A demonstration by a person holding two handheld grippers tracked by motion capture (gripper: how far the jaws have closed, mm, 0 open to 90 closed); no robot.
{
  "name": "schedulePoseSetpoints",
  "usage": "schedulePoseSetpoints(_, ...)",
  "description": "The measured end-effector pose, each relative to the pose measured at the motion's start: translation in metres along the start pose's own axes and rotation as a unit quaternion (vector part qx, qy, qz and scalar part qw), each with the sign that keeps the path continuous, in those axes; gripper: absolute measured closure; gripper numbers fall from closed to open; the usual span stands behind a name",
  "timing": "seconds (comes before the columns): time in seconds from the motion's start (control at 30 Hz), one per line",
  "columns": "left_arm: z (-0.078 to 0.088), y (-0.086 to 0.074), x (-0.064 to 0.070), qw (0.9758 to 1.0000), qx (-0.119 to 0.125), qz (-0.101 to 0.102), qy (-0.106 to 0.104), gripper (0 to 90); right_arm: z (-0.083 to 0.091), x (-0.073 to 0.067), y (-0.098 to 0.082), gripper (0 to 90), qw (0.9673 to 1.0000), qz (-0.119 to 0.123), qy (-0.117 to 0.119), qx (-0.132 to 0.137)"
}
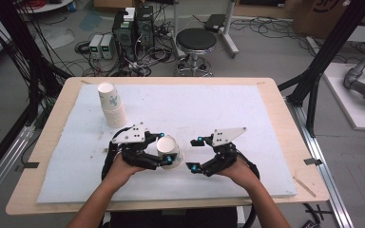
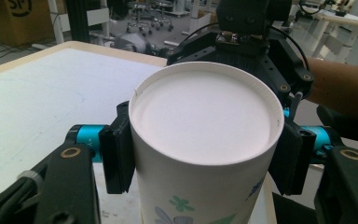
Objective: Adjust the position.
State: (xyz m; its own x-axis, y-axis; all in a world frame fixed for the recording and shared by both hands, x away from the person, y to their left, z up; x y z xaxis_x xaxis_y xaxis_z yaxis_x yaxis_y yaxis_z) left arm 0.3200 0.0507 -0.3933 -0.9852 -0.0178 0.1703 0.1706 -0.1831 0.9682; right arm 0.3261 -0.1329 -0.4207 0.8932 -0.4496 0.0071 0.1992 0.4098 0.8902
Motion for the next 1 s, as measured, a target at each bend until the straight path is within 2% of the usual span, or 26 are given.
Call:
schedulePoseSetpoints(0.23,-0.011,-0.001,0.001,0.9998,-0.01,-0.002,-0.019,35.3,-0.007,-0.006,0.001,17.6,0.9999,0.007,0.014,-0.002)
schedulePoseSetpoints(0.67,-0.023,0.005,0.006,0.9989,-0.01,-0.01,-0.044,35.4,-0.012,-0.015,0.001,18.2,0.9994,0.011,0.031,-0.006)
schedulePoseSetpoints(0.73,-0.025,0.005,0.006,0.9989,-0.01,-0.009,-0.046,35.3,-0.012,-0.016,0.001,23.8,0.9992,0.01,0.039,-0.006)
schedulePoseSetpoints(1.0,-0.028,0.005,0.007,0.9984,-0.001,-0.013,-0.055,35.9,-0.014,-0.018,0.0,26.7,0.9986,0.007,0.052,-0.011)
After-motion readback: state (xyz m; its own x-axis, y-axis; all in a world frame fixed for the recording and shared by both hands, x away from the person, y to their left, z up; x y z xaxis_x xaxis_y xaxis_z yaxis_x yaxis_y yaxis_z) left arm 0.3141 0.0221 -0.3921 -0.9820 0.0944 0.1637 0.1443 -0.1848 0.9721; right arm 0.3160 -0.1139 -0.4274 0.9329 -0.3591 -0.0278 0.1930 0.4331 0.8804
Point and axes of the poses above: each handheld gripper's, and its own axes: z roughly backward along the jaws, y roughly out of its top, x roughly to its right, the point moved 6 cm from there along -z, roughly forward along the jaws, and after that the axes turned 15 degrees about -y, right-handed, at the moved point
